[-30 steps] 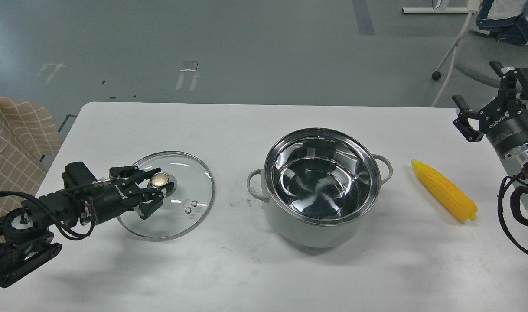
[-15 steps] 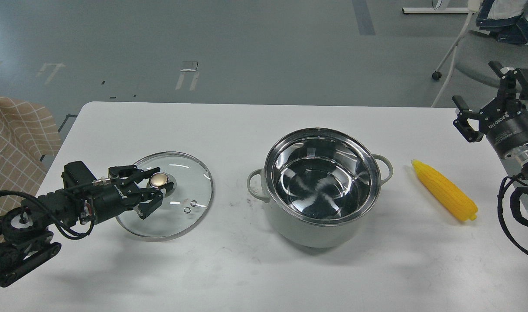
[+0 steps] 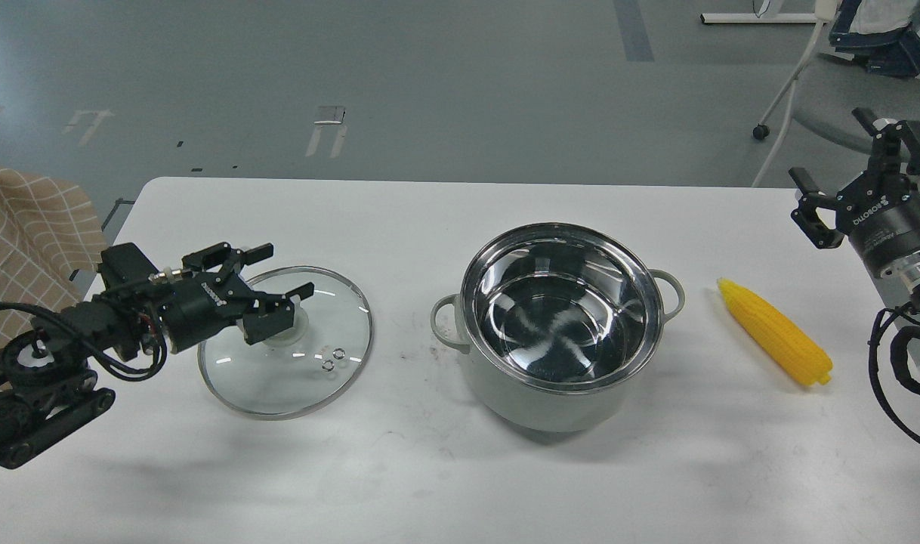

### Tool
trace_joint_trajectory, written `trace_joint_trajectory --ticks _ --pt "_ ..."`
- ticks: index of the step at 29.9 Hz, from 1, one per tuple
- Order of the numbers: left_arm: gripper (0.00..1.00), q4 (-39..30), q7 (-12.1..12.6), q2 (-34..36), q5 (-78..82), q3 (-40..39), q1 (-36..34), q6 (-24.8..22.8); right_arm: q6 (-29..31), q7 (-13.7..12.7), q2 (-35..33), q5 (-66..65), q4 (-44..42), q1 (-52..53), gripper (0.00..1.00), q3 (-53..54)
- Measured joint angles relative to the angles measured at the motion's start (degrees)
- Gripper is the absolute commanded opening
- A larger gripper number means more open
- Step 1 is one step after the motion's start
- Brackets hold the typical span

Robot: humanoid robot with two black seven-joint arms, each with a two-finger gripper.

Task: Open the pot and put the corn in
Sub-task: 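Open the left gripper and raise it away from the lid, then reach the right gripper down and grasp the yellow corn cob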

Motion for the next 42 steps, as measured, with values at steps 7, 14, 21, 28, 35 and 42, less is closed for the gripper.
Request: trace_joint_trajectory --ticks 7,14,21,28,35,42 --pt "0.94 -3.85 0.0 2.34 -32.15 -0.69 -13.6 -13.81 0.0 0.0 -4.22 -8.2 -0.05 4.4 1.0 -0.02" --pt "0.96 -3.92 -0.01 1.6 -62.46 -2.7 -22.62 -27.25 0.01 0.0 -12.19 -22.88 1.68 11.04 1.0 -2.96" --pt "0.96 -3.91 -0.01 -2.1 -76.71 -6.81 -23.3 -32.47 -3.26 0.01 -20.06 -48.59 8.8 17.11 1.0 -12.56" --pt "0.96 -3.91 -0.01 -4.09 -77.51 -7.33 -22.95 -32.66 -6.91 0.01 -23.52 -75.29 12.44 20.64 1.0 -23.17" --pt "0.96 -4.05 -0.01 -4.77 -77.39 -7.37 -22.89 -32.88 -9.65 0.01 -22.11 -86.26 12.74 21.14 1.0 -31.64" --pt "0.96 -4.7 -0.01 -4.9 -77.33 -7.37 -22.79 -33.22 -11.21 0.01 -16.89 -90.1 10.66 21.21 1.0 -36.67"
